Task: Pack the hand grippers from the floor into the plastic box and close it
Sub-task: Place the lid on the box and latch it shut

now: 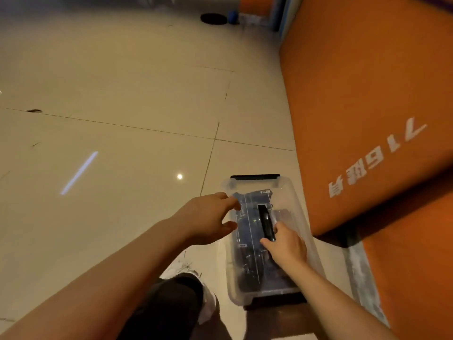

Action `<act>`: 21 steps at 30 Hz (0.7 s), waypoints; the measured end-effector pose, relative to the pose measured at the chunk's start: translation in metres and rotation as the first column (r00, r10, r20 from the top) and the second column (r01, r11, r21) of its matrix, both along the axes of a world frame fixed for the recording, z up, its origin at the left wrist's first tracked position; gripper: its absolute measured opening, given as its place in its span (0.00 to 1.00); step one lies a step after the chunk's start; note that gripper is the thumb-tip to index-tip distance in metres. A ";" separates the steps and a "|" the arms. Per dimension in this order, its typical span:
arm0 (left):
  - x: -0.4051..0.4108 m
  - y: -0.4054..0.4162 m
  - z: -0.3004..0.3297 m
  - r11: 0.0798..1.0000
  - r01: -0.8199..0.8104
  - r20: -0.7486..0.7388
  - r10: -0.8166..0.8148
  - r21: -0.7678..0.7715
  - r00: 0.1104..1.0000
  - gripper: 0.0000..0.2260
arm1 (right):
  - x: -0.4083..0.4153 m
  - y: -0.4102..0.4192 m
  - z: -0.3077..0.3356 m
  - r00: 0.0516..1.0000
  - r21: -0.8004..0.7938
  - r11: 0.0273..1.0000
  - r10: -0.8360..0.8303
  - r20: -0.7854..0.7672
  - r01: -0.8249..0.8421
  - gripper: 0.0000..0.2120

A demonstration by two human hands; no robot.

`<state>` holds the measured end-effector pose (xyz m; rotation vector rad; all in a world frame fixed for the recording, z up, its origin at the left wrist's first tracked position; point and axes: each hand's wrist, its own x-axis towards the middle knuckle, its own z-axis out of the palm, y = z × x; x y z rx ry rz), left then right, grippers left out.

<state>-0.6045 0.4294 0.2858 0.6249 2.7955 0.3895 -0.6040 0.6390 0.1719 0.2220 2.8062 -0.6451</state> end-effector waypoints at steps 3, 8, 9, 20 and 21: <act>0.015 0.055 -0.006 0.997 0.052 -0.009 -0.053 -0.061 0.999 0.21 | 0.027 0.042 -0.004 0.992 -0.056 0.991 -0.118 0.042 0.121 0.13; 0.065 0.131 -0.045 0.989 -0.115 0.051 0.110 0.095 0.993 0.23 | 0.066 0.094 -0.005 0.972 -0.085 0.969 -0.227 0.057 0.231 0.13; 0.075 0.142 -0.055 0.992 -0.114 0.081 0.110 0.056 0.991 0.25 | 0.073 0.102 -0.004 0.968 -0.086 0.965 -0.244 0.057 0.248 0.13; 0.123 0.209 -0.102 0.824 0.384 0.391 -0.219 -0.416 0.894 0.39 | 0.128 0.172 -0.002 0.945 -0.017 0.947 -0.320 0.061 0.322 0.15; 0.122 0.212 -0.105 0.795 0.418 0.392 -0.249 -0.440 0.886 0.39 | 0.131 0.176 -0.004 0.940 -0.027 0.941 -0.336 0.061 0.338 0.15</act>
